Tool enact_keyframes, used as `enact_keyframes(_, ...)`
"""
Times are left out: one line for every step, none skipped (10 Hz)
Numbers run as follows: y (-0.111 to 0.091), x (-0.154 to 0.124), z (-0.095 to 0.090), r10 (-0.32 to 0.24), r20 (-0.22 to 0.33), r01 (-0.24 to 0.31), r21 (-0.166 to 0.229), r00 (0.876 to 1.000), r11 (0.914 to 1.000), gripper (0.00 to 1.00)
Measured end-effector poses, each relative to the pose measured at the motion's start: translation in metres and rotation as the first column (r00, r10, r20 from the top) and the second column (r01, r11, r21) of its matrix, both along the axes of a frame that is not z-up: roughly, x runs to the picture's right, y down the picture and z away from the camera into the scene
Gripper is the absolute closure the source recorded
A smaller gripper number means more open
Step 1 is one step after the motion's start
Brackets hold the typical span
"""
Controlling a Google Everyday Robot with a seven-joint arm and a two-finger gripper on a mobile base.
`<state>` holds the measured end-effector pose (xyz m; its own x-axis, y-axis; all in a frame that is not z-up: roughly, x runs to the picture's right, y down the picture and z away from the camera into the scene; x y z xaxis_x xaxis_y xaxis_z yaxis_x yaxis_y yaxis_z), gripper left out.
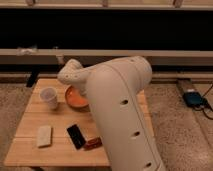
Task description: Stand the bottle upright
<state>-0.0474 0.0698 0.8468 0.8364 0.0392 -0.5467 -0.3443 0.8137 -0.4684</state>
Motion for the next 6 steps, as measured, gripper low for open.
enact_keyframes(-0.006,-0.003,-0.002,0.021,0.018,-0.021,0.015,1.0,0.9997,1.0)
enact_keyframes(-0.011,-0.005,-0.003,0.041,0.033,-0.042,0.027,0.999,0.9987,1.0)
enact_keyframes(-0.019,-0.008,-0.005,0.079,0.059,-0.082,0.049,0.995,0.9955,1.0)
enact_keyframes(-0.024,-0.009,-0.006,0.103,0.077,-0.108,0.063,0.992,0.9922,1.0)
enact_keyframes(-0.031,-0.011,-0.009,0.14,0.105,-0.149,0.078,0.985,0.9859,1.0)
enact_keyframes(-0.037,-0.014,-0.011,0.169,0.132,-0.181,0.09,0.977,0.9793,1.0)
